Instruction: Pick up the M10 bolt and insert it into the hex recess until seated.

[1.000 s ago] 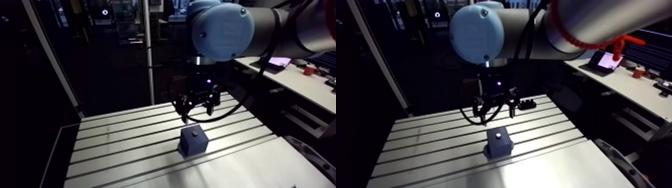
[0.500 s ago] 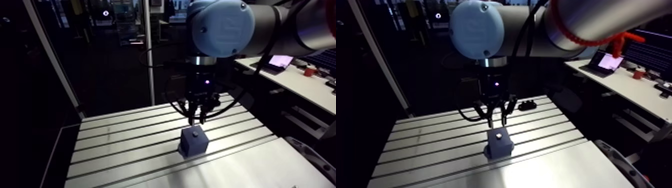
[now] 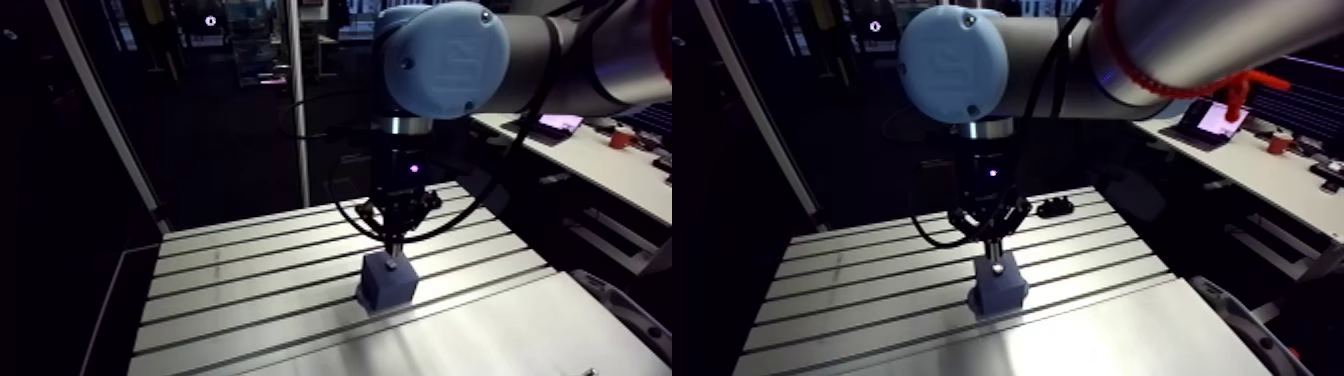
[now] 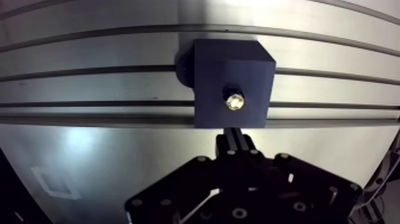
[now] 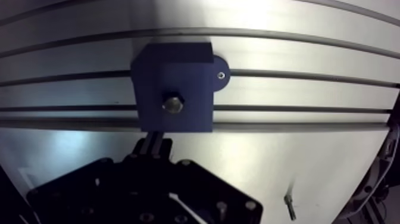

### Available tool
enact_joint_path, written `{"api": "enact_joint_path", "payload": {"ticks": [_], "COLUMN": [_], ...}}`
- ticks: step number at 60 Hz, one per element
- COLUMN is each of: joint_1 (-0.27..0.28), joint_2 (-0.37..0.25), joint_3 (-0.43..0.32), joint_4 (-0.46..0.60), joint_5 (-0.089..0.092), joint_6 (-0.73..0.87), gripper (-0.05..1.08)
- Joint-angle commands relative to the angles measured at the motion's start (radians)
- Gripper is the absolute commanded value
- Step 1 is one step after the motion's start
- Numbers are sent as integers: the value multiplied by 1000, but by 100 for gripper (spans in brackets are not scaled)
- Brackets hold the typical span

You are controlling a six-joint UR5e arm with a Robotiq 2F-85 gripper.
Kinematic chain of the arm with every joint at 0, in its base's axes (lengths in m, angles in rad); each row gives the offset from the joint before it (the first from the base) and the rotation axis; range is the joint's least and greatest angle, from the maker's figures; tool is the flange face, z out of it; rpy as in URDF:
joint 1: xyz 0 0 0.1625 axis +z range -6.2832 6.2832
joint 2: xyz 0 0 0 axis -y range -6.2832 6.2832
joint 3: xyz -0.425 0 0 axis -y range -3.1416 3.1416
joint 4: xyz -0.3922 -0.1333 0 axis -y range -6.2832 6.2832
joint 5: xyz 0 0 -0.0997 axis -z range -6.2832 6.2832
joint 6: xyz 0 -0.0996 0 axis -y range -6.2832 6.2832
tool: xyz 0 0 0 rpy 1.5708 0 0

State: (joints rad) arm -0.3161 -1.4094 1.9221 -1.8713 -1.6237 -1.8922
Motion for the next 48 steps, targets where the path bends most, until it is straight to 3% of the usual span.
{"api": "enact_joint_path", "payload": {"ticks": [1,48], "joint_1": [-1,-8], "joint_2": [17,45], "joint_3": [-1,21], "joint_4": [21,-55], "joint_5": [-6,-14], "joint_6": [-2,-67], "gripper": [107,107]}}
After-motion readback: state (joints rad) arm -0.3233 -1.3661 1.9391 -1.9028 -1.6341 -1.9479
